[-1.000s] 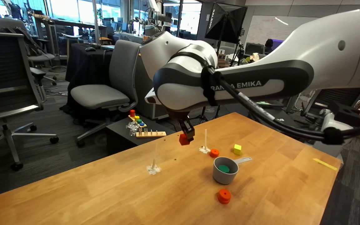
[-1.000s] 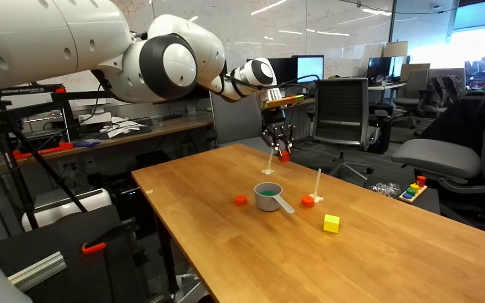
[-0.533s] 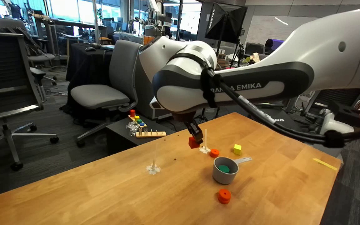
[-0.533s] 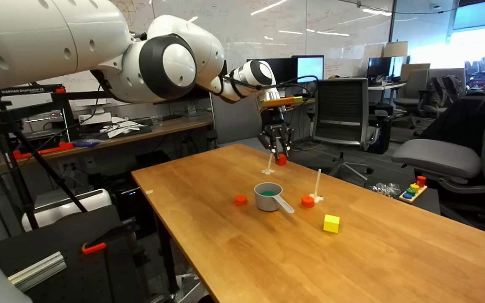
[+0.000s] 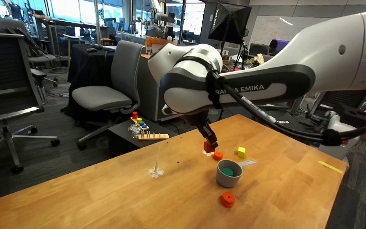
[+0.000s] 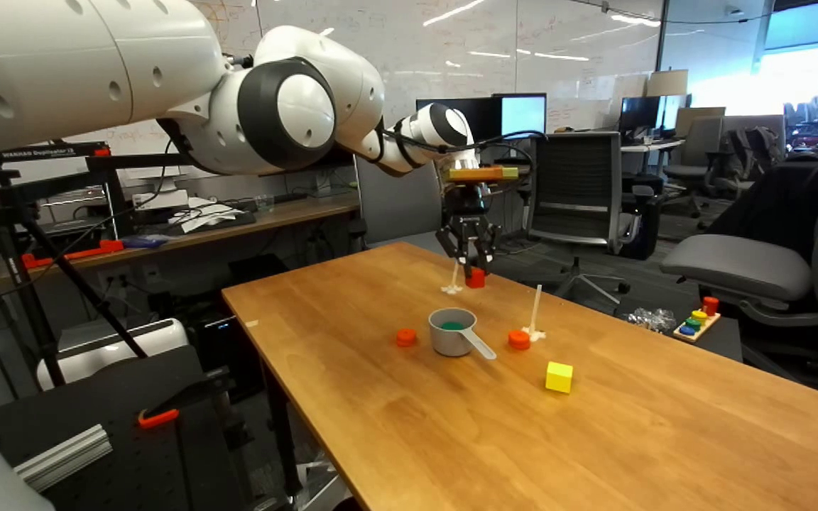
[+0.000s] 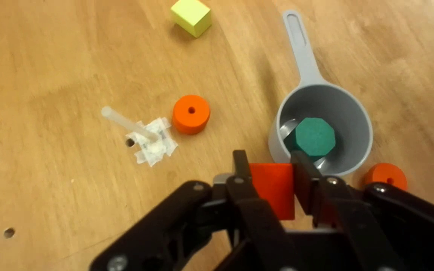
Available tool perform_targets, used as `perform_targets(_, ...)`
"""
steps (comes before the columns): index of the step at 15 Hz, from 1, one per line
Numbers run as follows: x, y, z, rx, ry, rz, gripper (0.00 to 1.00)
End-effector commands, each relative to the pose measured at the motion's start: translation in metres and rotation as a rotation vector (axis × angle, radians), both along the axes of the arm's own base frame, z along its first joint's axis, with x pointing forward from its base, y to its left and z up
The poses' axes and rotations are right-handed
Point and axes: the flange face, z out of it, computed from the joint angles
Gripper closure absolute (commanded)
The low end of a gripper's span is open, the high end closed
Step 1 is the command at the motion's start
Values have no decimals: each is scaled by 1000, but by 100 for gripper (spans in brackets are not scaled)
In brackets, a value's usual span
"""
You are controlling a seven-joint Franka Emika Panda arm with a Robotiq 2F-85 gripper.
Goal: Put the green, orange and yellow b=objects and put them in the pot
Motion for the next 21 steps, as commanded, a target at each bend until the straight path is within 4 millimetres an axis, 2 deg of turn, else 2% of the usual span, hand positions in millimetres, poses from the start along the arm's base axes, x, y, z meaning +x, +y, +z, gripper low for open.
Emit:
perform_targets(1, -14, -23, -6, -35, 141, -65, 90)
perform_targets(5, -31, -50, -22, -62, 302, -128, 90)
perform_targets(10, -26, -68, -36, -52, 324, -73, 90)
perform_targets(16, -5, -55, -41, -10, 198, 45, 90)
perform_targets(21, 0, -46, -40, 11, 170, 90, 90)
